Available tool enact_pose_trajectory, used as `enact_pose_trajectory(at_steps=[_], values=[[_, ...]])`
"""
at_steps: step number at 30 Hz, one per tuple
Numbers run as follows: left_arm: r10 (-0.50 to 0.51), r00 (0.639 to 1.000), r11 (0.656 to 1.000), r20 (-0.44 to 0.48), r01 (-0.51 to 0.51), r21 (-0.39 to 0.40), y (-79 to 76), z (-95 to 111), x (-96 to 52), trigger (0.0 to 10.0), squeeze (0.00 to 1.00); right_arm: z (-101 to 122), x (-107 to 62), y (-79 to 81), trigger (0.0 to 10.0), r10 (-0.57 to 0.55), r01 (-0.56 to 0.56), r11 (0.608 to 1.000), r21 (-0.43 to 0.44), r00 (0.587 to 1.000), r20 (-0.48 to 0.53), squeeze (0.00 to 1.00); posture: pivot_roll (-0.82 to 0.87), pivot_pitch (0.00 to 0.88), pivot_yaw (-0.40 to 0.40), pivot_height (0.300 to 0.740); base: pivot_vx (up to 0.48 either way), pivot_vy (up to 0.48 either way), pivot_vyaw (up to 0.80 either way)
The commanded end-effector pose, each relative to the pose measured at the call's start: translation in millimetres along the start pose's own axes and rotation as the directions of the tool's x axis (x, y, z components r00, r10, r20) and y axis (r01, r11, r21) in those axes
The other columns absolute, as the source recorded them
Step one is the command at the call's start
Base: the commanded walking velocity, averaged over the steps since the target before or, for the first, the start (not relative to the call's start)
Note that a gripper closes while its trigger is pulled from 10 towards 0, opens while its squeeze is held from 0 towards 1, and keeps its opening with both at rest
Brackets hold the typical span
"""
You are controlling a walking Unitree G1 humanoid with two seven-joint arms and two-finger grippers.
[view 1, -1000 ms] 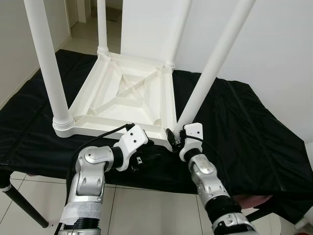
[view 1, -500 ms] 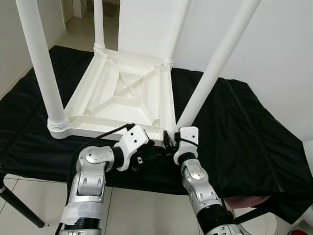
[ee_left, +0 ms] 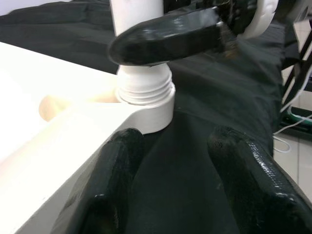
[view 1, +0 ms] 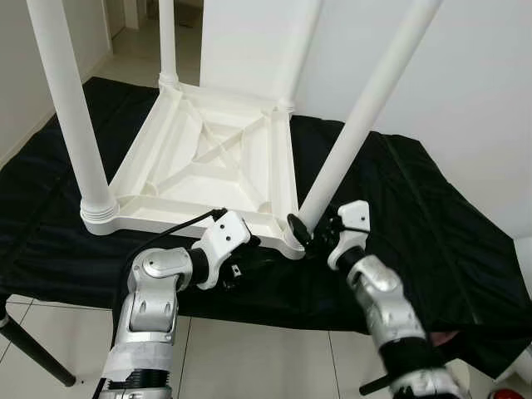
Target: Building children table
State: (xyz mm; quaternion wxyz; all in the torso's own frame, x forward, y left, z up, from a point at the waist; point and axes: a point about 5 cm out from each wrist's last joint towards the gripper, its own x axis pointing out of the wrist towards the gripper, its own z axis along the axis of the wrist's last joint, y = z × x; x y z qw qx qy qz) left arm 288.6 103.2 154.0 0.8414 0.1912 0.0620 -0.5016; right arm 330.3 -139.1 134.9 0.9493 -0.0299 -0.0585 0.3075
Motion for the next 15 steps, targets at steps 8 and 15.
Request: enact_pose_trajectory(at_steps=[8, 15], values=[[0.307, 0.952, 0.952, 0.017, -0.307, 0.012, 19.0, 6.0, 4.9, 10.0, 0.00, -8.5, 18.6, 2.2, 10.0, 0.190, -0.189, 0.982, 0.013, 0.977, -0.093, 0.00, 0.09, 0.000, -0.149, 0.740, 0.000, 0.000, 0.00], [0.317, 0.948, 0.948, 0.020, -0.317, 0.015, 20.4, 7.8, 2.7, 10.0, 0.00, -11.8, 33.4, 9.4, 10.0, 0.244, -0.244, 0.970, 0.014, 0.961, -0.133, 0.00, 0.10, 0.000, -0.147, 0.740, 0.000, 0.000, 0.00]])
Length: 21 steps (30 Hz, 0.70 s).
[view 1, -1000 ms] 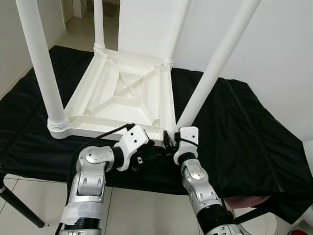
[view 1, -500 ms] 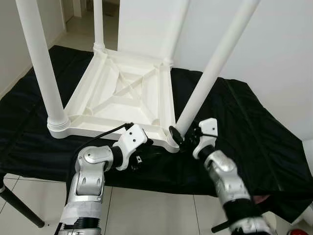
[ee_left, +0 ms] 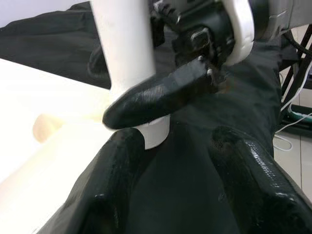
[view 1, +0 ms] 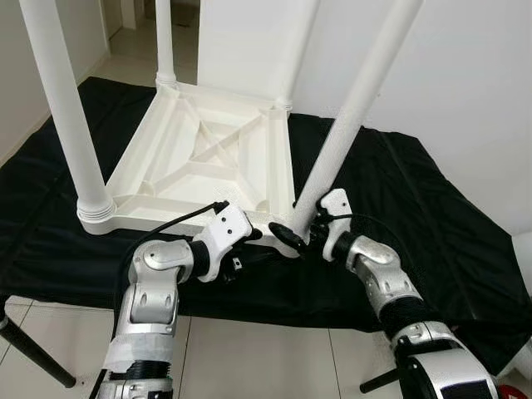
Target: Building children table
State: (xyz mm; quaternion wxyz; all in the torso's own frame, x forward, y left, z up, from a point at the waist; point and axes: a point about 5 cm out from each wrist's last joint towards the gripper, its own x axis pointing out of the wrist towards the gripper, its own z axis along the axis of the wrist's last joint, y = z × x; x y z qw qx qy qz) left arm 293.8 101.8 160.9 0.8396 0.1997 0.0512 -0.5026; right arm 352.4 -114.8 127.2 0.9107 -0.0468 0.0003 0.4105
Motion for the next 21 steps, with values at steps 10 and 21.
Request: enact_pose_trajectory(at_steps=[10, 21], values=[[0.309, 0.951, 0.951, -0.001, -0.309, -0.007, 13.9, 1.0, 0.5, 10.0, 0.00, -13.9, 3.1, 1.3, 0.0, 0.014, -0.013, 1.000, 0.011, 0.998, -0.064, 0.00, 0.10, 0.000, -0.133, 0.740, 0.000, 0.000, 0.00], [0.297, 0.955, 0.955, 0.001, -0.297, -0.003, 13.5, 2.0, 2.0, 10.0, 0.00, -22.8, -7.4, -2.4, 0.0, -0.018, 0.021, 0.999, 0.047, 0.998, -0.060, 0.00, 0.09, 0.000, -0.125, 0.740, 0.000, 0.000, 0.00]])
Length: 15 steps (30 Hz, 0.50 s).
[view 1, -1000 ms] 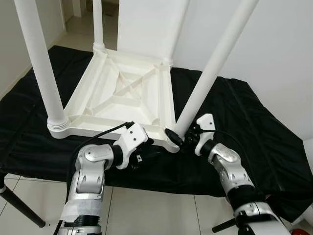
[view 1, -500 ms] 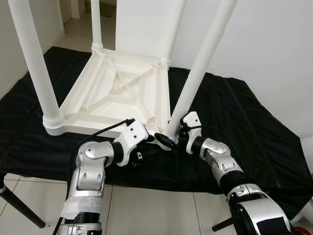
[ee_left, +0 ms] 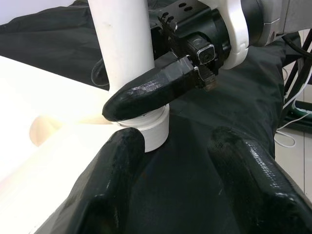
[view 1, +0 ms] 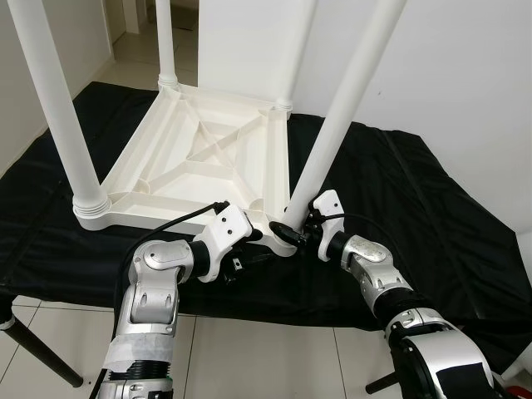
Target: Building children table
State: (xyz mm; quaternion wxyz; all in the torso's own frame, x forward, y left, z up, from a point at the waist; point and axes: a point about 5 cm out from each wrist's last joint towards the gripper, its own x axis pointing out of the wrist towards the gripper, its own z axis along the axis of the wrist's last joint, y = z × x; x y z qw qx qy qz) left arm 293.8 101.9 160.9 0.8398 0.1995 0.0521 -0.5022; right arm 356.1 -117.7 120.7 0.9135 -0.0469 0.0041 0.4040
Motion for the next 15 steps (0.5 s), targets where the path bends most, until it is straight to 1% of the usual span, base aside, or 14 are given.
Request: enact_pose_trajectory(at_steps=[1, 5, 6, 8, 9, 11, 12, 13, 15], values=[[0.298, 0.954, 0.954, 0.005, -0.298, -0.007, 13.5, 2.2, 2.4, 10.0, 0.00, -16.8, -9.4, 0.2, 10.0, -0.017, 0.019, 0.999, 0.047, 0.999, -0.049, 0.00, 0.08, 0.000, -0.130, 0.740, 0.000, 0.000, 0.00], [0.294, 0.956, 0.956, 0.004, -0.294, -0.013, 11.8, 0.9, 3.6, 10.0, 0.00, -14.7, -10.8, -2.8, 10.0, -0.061, 0.062, 0.997, 0.046, 0.998, -0.029, 0.00, 0.06, 0.000, -0.125, 0.740, 0.000, 0.000, 0.00], [0.291, 0.957, 0.957, 0.004, -0.291, -0.014, 10.9, 0.6, 4.1, 10.0, 0.00, -12.9, -11.0, -4.4, 10.0, -0.093, 0.094, 0.994, 0.048, 0.996, -0.013, 0.00, 0.06, 0.000, -0.126, 0.740, 0.000, 0.000, 0.00], [0.291, 0.957, 0.957, 0.004, -0.291, -0.014, 10.9, 0.6, 4.1, 10.0, 0.00, -12.9, -11.0, -4.4, 10.0, -0.093, 0.094, 0.994, 0.048, 0.996, -0.013, 0.00, 0.06, 0.000, -0.126, 0.740, 0.000, 0.000, 0.00], [0.289, 0.957, 0.957, 0.003, -0.289, -0.014, 10.4, 0.6, 4.4, 10.0, 0.00, -11.7, -11.0, -5.3, 10.0, -0.114, 0.114, 0.992, 0.050, 0.993, -0.003, 0.00, 0.06, 0.000, -0.126, 0.740, 0.000, 0.000, 0.00], [0.293, 0.956, 0.956, 0.004, -0.293, -0.015, 11.8, 0.9, 3.8, 10.0, 0.00, -12.3, -9.7, -1.9, 10.0, -0.228, 0.227, 0.973, 0.033, 0.974, 0.001, 0.00, 0.06, 0.000, -0.122, 0.740, 0.000, 0.000, 0.00], [0.293, 0.956, 0.956, 0.004, -0.293, -0.015, 11.8, 0.9, 3.8, 10.0, 0.00, -12.3, -9.7, -1.9, 10.0, -0.228, 0.227, 0.973, 0.033, 0.974, 0.001, 0.00, 0.06, 0.000, -0.122, 0.740, 0.000, 0.000, 0.00], [0.295, 0.956, 0.956, 0.002, -0.294, -0.014, 12.3, 0.8, 3.4, 10.0, 0.00, -11.7, -8.7, 2.0, 10.0, -0.272, 0.271, 0.962, 0.027, 0.962, 0.014, 0.00, 0.06, 0.000, -0.120, 0.740, 0.000, 0.000, 0.00], [0.295, 0.956, 0.956, 0.002, -0.294, -0.014, 12.3, 0.8, 3.4, 10.0, 0.00, -11.7, -8.7, 2.0, 10.0, -0.272, 0.271, 0.962, 0.027, 0.962, 0.014, 0.00, 0.06, 0.000, -0.120, 0.740, 0.000, 0.000, 0.00]])
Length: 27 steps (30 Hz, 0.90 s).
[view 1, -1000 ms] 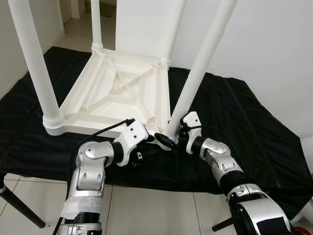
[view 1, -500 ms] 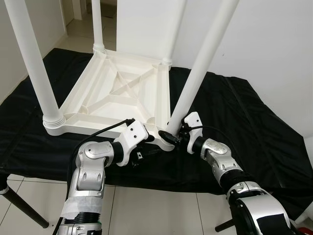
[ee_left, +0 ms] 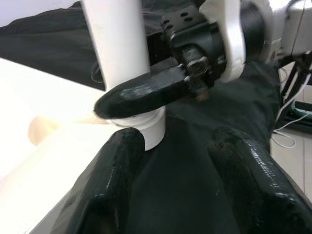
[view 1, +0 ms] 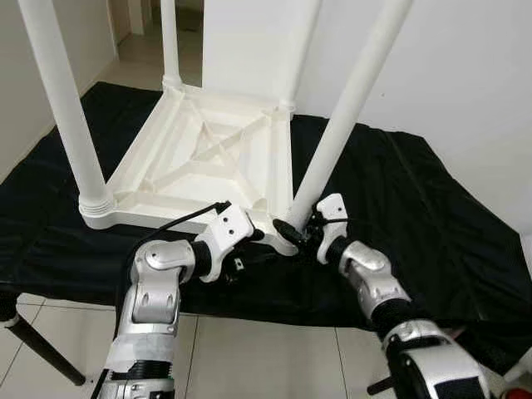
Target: Building children table
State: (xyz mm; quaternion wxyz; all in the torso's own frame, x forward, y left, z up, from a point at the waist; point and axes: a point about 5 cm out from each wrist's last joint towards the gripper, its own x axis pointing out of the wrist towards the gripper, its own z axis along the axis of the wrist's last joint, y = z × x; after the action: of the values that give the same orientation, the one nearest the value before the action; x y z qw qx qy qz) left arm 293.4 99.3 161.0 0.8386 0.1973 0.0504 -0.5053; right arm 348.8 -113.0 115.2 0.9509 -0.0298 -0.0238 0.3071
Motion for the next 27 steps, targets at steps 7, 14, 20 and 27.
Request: enact_pose_trajectory(at_steps=[7, 14, 20, 27], values=[[0.306, 0.952, 0.952, -0.009, -0.306, -0.014, 14.1, -1.2, -0.9, 10.0, 0.00, -15.1, -10.3, 24.4, 10.0, -0.401, 0.407, 0.907, 0.104, 0.913, -0.075, 0.00, 0.07, 0.000, -0.124, 0.740, 0.000, 0.000, 0.00], [0.308, 0.951, 0.951, -0.010, -0.308, -0.024, 11.4, -2.1, -1.6, 10.0, 0.00, -7.7, -13.2, 34.5, 10.0, -0.461, 0.463, 0.881, 0.094, 0.886, -0.044, 0.00, 0.07, 0.000, -0.126, 0.740, 0.000, 0.000, 0.00], [0.306, 0.952, 0.952, -0.014, -0.306, -0.026, 11.7, -2.9, -1.4, 10.0, 0.00, 0.1, -25.2, 16.0, 10.0, -0.481, 0.480, 0.872, 0.093, 0.876, -0.008, 1.00, 0.07, 0.000, -0.132, 0.740, 0.000, 0.000, 0.00], [0.307, 0.952, 0.951, -0.015, -0.307, -0.027, 11.0, -3.1, -1.7, 10.0, 0.00, 11.0, -36.8, -12.2, 10.0, -0.344, 0.343, 0.938, 0.058, 0.939, 0.023, 1.00, 0.07, 0.000, -0.132, 0.740, 0.000, 0.000, 0.00]])
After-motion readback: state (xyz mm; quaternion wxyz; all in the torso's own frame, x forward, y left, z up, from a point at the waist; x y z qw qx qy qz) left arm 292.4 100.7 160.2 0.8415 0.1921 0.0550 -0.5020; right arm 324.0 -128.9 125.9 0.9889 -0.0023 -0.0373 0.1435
